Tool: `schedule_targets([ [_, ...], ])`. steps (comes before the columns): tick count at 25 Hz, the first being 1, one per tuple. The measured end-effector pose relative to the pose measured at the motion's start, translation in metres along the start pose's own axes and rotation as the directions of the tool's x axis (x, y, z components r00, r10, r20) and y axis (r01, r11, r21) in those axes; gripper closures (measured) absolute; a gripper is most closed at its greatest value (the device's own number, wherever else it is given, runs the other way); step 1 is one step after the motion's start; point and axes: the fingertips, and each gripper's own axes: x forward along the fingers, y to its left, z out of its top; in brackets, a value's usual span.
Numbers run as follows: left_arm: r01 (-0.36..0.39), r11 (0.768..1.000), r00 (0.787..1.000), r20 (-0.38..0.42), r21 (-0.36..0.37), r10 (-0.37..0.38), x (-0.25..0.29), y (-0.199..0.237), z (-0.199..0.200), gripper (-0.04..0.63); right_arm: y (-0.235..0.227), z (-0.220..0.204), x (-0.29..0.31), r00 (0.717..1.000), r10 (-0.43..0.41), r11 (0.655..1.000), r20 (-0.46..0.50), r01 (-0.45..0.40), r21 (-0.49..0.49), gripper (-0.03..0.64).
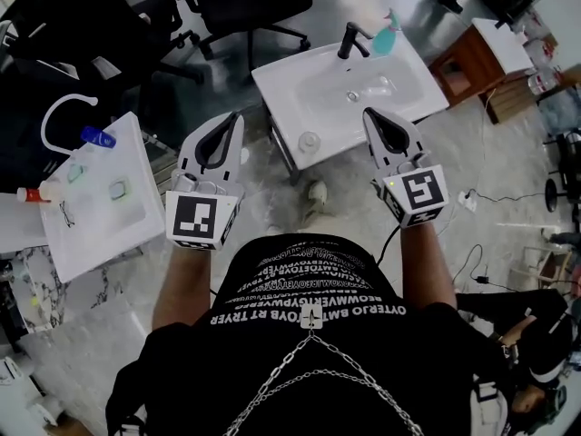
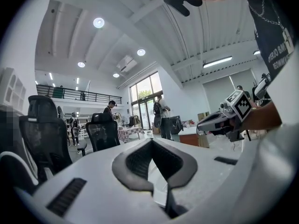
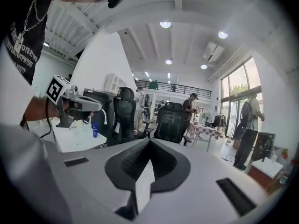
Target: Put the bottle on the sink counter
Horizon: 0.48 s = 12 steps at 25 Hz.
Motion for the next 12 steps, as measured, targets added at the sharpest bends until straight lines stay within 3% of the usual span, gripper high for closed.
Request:
schedule_targets([
  [12, 0.008, 1.000, 1.000, 0.014, 0.000, -0.008, -0.018, -0.012, 0.009, 0.589, 0.019, -0.001, -0.020, 0.999, 0.011, 1.000, -0.030, -0.011, -0.005, 0.621],
])
